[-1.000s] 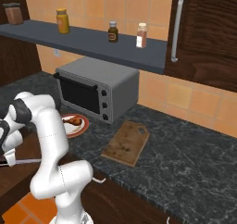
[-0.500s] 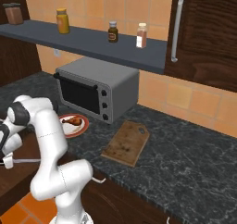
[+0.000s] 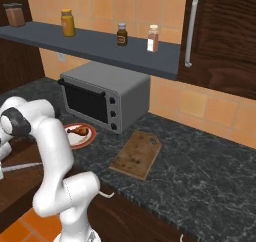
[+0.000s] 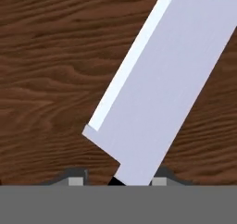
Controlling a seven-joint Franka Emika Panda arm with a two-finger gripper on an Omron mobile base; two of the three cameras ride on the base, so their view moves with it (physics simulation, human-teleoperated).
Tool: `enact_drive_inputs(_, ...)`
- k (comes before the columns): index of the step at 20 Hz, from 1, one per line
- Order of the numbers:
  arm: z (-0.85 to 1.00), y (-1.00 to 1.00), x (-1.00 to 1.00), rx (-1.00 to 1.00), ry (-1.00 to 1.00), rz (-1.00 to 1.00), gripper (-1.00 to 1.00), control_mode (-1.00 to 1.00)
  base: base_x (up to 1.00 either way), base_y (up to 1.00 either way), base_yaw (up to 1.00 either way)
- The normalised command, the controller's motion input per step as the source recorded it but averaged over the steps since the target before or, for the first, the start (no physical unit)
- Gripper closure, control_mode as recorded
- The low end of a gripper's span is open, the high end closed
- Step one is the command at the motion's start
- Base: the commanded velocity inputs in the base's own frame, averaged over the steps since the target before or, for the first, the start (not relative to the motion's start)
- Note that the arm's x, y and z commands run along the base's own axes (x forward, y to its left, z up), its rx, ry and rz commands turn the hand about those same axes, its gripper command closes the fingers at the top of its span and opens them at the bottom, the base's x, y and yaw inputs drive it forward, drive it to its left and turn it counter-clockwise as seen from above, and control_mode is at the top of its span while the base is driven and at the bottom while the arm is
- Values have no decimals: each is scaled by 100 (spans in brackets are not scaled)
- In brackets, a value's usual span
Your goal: Pick up the knife from the drawer and place it on the cutting board. Then place the meat from the plate to the cutting board.
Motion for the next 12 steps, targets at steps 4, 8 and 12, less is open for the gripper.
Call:
enact_drive_inputs(4,100,-18,-79,-6,-2,4,100,-100,0,0,0)
enact_drive_inputs(8,100,-50,-76,-6,-4,0,100,-100,0,0,0)
enact_drive_inputs(12,100,-94,-9,-6,-3,0,100,-100,0,0,0)
